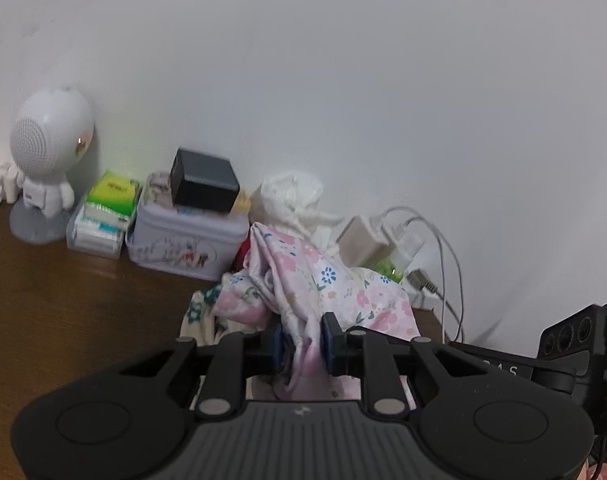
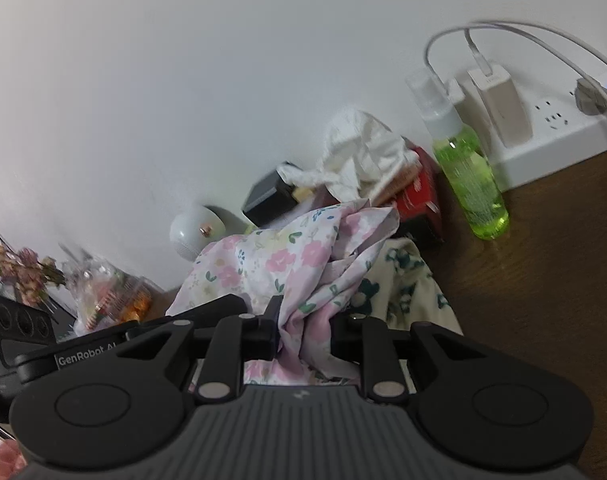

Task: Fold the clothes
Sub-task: 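Carry the folded dress with both tools toward the stack of clothes, then lower the dress onto the cream clothes stack and open both tools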

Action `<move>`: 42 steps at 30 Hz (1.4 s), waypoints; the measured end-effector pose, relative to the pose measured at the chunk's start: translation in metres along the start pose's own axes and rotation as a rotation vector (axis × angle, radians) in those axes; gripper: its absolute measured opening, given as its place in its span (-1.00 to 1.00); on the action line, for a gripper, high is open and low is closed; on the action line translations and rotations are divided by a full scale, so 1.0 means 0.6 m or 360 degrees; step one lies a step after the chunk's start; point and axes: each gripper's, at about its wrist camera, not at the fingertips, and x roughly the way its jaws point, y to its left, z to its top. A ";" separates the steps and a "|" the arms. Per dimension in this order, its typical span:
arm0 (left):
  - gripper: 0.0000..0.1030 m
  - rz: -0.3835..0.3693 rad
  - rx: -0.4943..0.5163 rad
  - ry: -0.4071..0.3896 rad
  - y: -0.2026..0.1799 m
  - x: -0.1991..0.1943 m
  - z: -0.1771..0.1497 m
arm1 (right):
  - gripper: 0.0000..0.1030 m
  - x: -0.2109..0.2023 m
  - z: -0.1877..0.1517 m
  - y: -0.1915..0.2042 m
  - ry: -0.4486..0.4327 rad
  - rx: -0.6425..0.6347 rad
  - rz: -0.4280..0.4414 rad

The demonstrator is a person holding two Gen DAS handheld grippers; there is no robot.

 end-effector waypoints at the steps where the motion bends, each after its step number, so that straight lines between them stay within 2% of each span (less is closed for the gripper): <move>1: -0.64 0.0004 -0.0011 0.0003 0.002 0.002 0.003 | -0.62 0.002 0.003 0.000 -0.0003 0.0010 0.0006; 4: -0.61 0.0041 -0.0035 0.0052 0.017 0.020 -0.001 | -0.60 0.019 0.002 -0.004 0.0026 0.0027 -0.0025; 7: -0.44 0.0012 -0.0100 0.0050 0.032 0.024 -0.006 | -0.55 0.026 -0.002 -0.015 0.0028 0.0067 -0.0025; 8: -0.25 0.0009 -0.0117 0.0043 0.035 0.021 -0.005 | -0.44 0.025 -0.002 -0.018 0.0025 0.0079 -0.0016; 9: -0.06 0.0017 -0.0107 0.0029 0.036 0.016 -0.004 | -0.25 0.020 -0.001 -0.018 0.0011 0.0081 -0.0015; 11: -0.01 0.0037 -0.0067 -0.0006 0.034 0.003 0.000 | 0.03 0.006 0.002 -0.018 -0.0026 0.0077 -0.0029; 15: 0.18 0.0108 0.0078 -0.0188 0.013 -0.041 0.003 | 0.21 -0.037 0.008 -0.003 -0.0174 0.0003 -0.0099; 17: 0.19 0.0146 0.0164 -0.0307 -0.007 -0.062 -0.001 | 0.21 -0.059 0.009 0.010 -0.0267 -0.0056 -0.0145; 19: 0.15 0.0171 0.0264 -0.0381 -0.032 -0.069 -0.005 | 0.18 -0.050 0.005 0.031 -0.0313 -0.0157 -0.0197; 20: -0.03 0.0191 0.0319 -0.0399 -0.046 -0.065 -0.007 | 0.00 -0.043 0.003 0.042 -0.0328 -0.0207 -0.0222; 21: -0.33 0.0215 0.0362 -0.0391 -0.058 -0.057 -0.007 | -0.30 -0.036 0.000 0.053 -0.0343 -0.0258 -0.0246; 23: -0.68 0.0281 0.0400 -0.0339 -0.073 -0.029 -0.007 | -0.56 -0.021 -0.004 0.075 -0.0373 -0.0359 -0.0295; 24: -0.73 0.0322 0.0402 -0.0312 -0.076 -0.013 -0.007 | -0.60 -0.014 -0.007 0.085 -0.0387 -0.0410 -0.0320; 26: -0.74 0.0372 0.0341 -0.0276 -0.066 0.014 -0.007 | -0.65 0.015 -0.012 0.086 -0.0368 -0.0440 -0.0378; 28: -0.79 0.0370 0.0262 -0.0234 -0.046 0.035 -0.009 | -0.66 0.036 -0.021 0.073 -0.0366 -0.0445 -0.0415; 35: -0.79 0.0367 0.0263 -0.0233 -0.031 0.041 -0.018 | -0.66 0.047 -0.039 0.078 -0.0385 -0.0522 -0.0437; 37: -0.77 0.0322 0.0254 -0.0291 -0.032 0.023 -0.015 | -0.64 0.028 -0.042 0.080 -0.0444 -0.0507 -0.0395; 39: -0.58 0.0300 0.0304 -0.0385 -0.041 -0.006 -0.017 | -0.61 0.006 -0.044 0.081 -0.0513 -0.0484 -0.0343; 42: -0.51 0.0281 0.0357 -0.0473 -0.051 -0.047 -0.024 | -0.51 -0.031 -0.054 0.092 -0.0607 -0.0503 -0.0322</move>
